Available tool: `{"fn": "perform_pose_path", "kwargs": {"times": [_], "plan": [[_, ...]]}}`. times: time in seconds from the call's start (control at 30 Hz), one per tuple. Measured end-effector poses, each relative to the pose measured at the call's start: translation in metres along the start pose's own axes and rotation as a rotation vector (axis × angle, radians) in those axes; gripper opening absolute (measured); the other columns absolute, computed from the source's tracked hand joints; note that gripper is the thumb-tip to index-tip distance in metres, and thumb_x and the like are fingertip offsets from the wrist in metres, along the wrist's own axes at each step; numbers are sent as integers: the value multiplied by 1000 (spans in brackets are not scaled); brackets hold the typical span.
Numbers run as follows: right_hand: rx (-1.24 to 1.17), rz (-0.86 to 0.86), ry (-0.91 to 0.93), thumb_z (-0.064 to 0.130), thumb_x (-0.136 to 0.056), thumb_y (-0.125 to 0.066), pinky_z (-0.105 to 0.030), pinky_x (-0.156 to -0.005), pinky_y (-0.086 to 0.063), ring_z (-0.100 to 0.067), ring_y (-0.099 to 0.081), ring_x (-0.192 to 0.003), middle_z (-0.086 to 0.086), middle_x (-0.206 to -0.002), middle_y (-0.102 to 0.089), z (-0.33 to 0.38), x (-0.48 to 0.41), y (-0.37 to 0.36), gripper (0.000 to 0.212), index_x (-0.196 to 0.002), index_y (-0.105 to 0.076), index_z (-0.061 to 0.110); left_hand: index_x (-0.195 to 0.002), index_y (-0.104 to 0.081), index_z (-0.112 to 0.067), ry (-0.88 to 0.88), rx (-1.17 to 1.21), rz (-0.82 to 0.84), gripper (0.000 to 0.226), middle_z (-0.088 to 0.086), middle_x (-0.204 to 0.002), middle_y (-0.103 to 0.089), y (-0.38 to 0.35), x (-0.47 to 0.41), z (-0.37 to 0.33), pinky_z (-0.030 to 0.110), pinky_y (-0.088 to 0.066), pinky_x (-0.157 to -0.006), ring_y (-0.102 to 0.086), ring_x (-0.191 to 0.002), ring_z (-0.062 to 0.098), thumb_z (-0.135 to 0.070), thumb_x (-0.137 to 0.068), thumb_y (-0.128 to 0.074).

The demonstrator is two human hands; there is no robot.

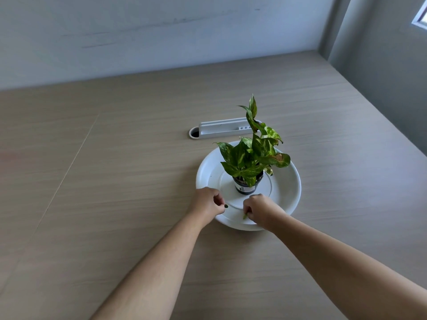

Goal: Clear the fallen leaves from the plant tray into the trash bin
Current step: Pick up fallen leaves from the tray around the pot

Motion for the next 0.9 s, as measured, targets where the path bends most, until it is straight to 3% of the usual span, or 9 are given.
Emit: {"fn": "perform_pose_path", "kwargs": {"times": [0.13,0.2,0.27,0.3,0.4,0.47,0.57,0.73,0.9], "plan": [[-204,-104,-74,3,-78,-56,-24,-64,-46,-25,-63,-83,-12,-90,-72,-10,8,11,18,-88,-71,5,-77,-72,-7,-11,19,-10,7,-13,-63,-58,2,1,1,9,-43,-58,-57,-66,7,-3,-74,-67],[-340,-188,-137,2,-77,-59,-7,-53,-41,-14,-59,-69,-6,-80,-71,-22,14,23,15,-84,-72,4,-76,-72,-8,-8,24,-16,6,-14,-62,-58,3,2,1,9,-44,-58,-57,-66,5,-4,-74,-67],[-444,-256,-195,1,-76,-62,-1,-49,-40,-6,-54,-63,4,-67,-64,-33,22,33,13,-80,-73,6,-76,-71,-9,-5,32,-21,5,-12,-64,-60,3,3,-1,9,-44,-58,-58,-67,6,-5,-74,-69],[-485,-280,-213,1,-76,-63,-3,-51,-41,-9,-55,-63,7,-63,-61,-38,27,38,12,-79,-74,7,-76,-71,-9,-4,35,-24,4,-10,-66,-62,2,4,-4,11,-45,-59,-59,-68,7,-6,-74,-69],[-553,-312,-244,1,-76,-64,-25,-60,-50,-15,-57,-64,2,-65,-62,-47,43,47,12,-78,-74,8,-77,-71,-9,-4,51,-30,3,-4,-74,-66,-2,10,-15,15,-47,-62,-60,-71,9,-7,-75,-69],[-560,-332,-248,0,-76,-63,-24,-55,-47,-12,-54,-60,2,-66,-61,-54,58,51,13,-78,-74,7,-76,-71,-8,-11,64,-24,4,-2,-74,-67,-8,17,-28,15,-46,-61,-59,-71,10,-6,-75,-68],[-550,-377,-243,0,-74,-62,-8,-45,-40,-6,-50,-57,3,-64,-59,-70,87,59,14,-77,-74,9,-76,-71,-8,-24,67,-7,5,1,-74,-67,-24,29,-53,22,-49,-65,-59,-71,13,-5,-73,-68],[-546,-468,-312,3,-74,-66,-4,-41,-37,-16,-54,-65,-2,-68,-61,-139,171,72,10,-77,-74,9,-74,-71,-10,-117,50,56,4,2,-71,-67,-81,60,-133,22,-49,-65,-59,-68,12,-7,-71,-71],[-542,-554,-585,11,-77,-68,-22,-57,-44,-22,-61,-71,-5,-77,-66,-272,334,64,5,-77,-72,14,-74,-73,-11,-298,19,200,7,0,-68,-66,-195,115,-264,15,-44,-54,-59,-64,11,-7,-70,-70]]}}
Point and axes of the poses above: each hand's wrist, its own x-axis away from the middle knuckle, its own y-axis out of the back of the hand, z = x × y, the point moved 7 cm from there along -x, towards the middle knuckle
